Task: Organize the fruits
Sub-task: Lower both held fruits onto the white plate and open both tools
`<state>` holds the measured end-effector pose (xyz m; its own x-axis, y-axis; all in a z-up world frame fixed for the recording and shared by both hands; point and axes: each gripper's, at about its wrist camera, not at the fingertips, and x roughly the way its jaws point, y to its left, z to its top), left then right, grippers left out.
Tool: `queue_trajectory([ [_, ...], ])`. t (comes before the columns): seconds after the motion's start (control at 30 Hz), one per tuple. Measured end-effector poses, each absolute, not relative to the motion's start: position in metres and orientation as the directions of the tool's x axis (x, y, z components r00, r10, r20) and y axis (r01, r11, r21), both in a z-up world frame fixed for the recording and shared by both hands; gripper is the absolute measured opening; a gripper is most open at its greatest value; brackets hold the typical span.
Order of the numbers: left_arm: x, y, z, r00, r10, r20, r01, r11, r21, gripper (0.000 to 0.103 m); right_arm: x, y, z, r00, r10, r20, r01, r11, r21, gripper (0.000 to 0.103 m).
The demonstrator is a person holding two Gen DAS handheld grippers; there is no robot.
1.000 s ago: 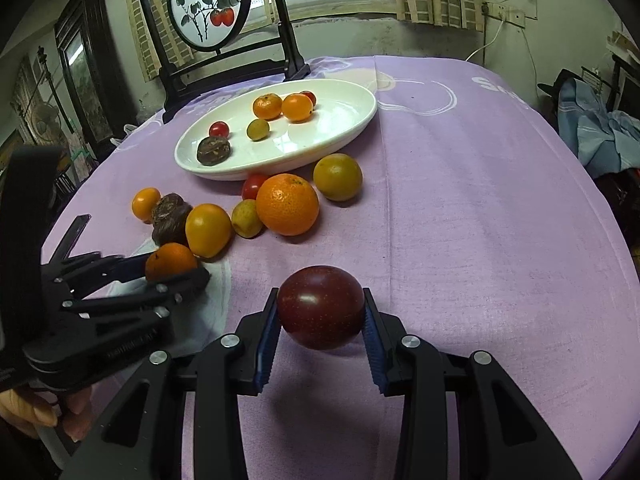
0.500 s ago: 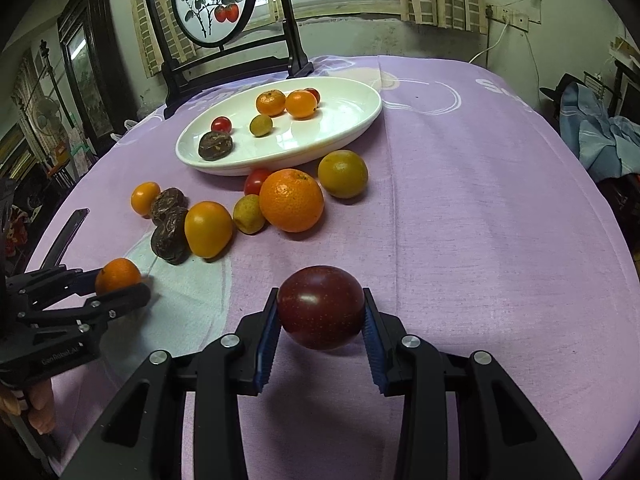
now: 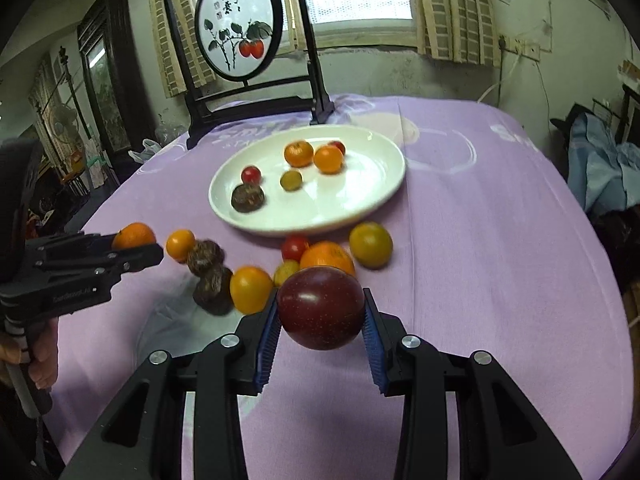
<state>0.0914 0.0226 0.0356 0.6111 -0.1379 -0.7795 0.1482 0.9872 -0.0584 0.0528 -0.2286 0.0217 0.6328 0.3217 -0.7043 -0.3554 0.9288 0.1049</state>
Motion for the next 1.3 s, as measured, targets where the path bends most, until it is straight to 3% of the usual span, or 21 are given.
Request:
queue_trajectory([
  [0.3,0.188,0.010,0.034,0.598,-0.127,-0.792,0.113,0.991,-0.073,0.043,0.119,-0.196,0.024,0.647,0.285,-0.707,-0.372,0.928,0.033,0.039],
  [0.67,0.256,0.004,-0.001,0.544,-0.083,-0.835,0.065,0.996,-0.057,0.044,0.180,-0.180,-0.009,0.558,0.230,-0.797,-0.374,0.928,0.006,0.040],
  [0.7,0.262,0.004,-0.003,0.535,-0.086,-0.840,0.056,0.996,-0.066,0.045,0.185,-0.178,-0.013,0.541,0.218,-0.813,-0.367,0.930,0.006,0.042],
  [0.8,0.261,0.005,0.003,0.569,-0.107,-0.815,0.053,0.994,-0.093,0.065,0.183,-0.180,-0.010,0.553,0.228,-0.802,-0.348,0.937,0.026,0.055],
  [0.9,0.247,0.011,0.018,0.614,-0.122,-0.780,0.046,0.992,-0.119,0.079,0.170,-0.190,-0.003,0.572,0.246,-0.782,-0.340,0.939,0.047,0.056],
  [1.3,0.139,0.038,0.029,0.655,-0.061,-0.753,0.014,0.998,-0.069,0.088,0.084,-0.239,-0.004,0.587,0.249,-0.770,-0.295,0.952,0.083,0.059],
])
